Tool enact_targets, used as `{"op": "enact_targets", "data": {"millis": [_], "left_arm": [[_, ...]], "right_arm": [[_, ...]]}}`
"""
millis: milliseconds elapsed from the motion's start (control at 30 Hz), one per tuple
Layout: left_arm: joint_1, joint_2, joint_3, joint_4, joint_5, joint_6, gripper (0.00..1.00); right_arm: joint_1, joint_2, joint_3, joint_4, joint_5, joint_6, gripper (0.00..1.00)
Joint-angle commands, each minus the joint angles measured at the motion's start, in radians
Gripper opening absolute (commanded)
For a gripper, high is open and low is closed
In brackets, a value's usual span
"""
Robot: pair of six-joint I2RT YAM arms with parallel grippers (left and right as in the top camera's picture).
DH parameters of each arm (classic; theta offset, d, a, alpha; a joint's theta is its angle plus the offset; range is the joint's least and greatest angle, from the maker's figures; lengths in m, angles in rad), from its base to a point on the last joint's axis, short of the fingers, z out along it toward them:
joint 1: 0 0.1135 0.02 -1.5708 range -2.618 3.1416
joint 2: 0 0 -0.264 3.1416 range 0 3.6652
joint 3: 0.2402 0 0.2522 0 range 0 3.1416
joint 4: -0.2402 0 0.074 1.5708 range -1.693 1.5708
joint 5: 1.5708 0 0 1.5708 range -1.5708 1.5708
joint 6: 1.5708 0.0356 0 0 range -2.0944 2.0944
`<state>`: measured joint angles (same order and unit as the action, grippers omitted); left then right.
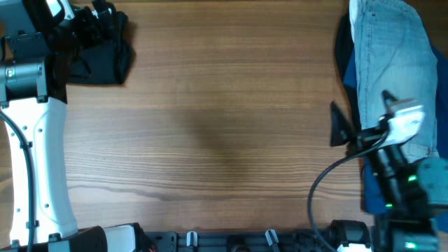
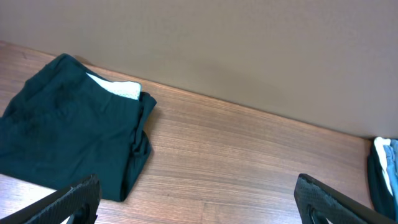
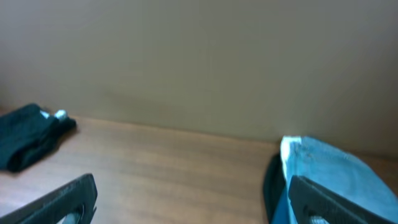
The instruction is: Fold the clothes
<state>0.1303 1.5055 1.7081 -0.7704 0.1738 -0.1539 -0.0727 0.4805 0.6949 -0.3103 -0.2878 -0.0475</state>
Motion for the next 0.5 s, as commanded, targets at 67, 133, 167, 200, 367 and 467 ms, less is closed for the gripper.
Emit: {"op": "enact_targets", "data": {"millis": [67,133,167,200,367,467], "left_arm": [[0.0,-0.002,-0.002,0.002,0.012,0.012,1.0],[0.0,-0.002,-0.002,0.002,0.012,0.012,1.0],[0.0,-0.002,-0.002,0.002,0.012,0.012,1.0],[0.0,-0.002,-0.002,0.002,0.012,0.012,1.0],[0.0,-0.002,-0.002,0.002,0.012,0.012,1.0],[0.0,-0.002,-0.002,0.002,0.012,0.012,1.0]], "right_arm": [[0.077,-0.207,-0.356,0.2,0.087,0.065,1.0],[0.079,-0.281,-0.452,0.221,0.13,0.163,1.0],[0.079,-0.315,-0.492,0.232,0.136,0.161,1.0],[0.079,-0.345,-0.525,0.236,0.136,0.15,1.0],[0.079,-0.462,-0.647,0.24,0.135,0.126,1.0],[0.081,-0.478,-0.656,0.247,0.14,0.091,1.0]]}}
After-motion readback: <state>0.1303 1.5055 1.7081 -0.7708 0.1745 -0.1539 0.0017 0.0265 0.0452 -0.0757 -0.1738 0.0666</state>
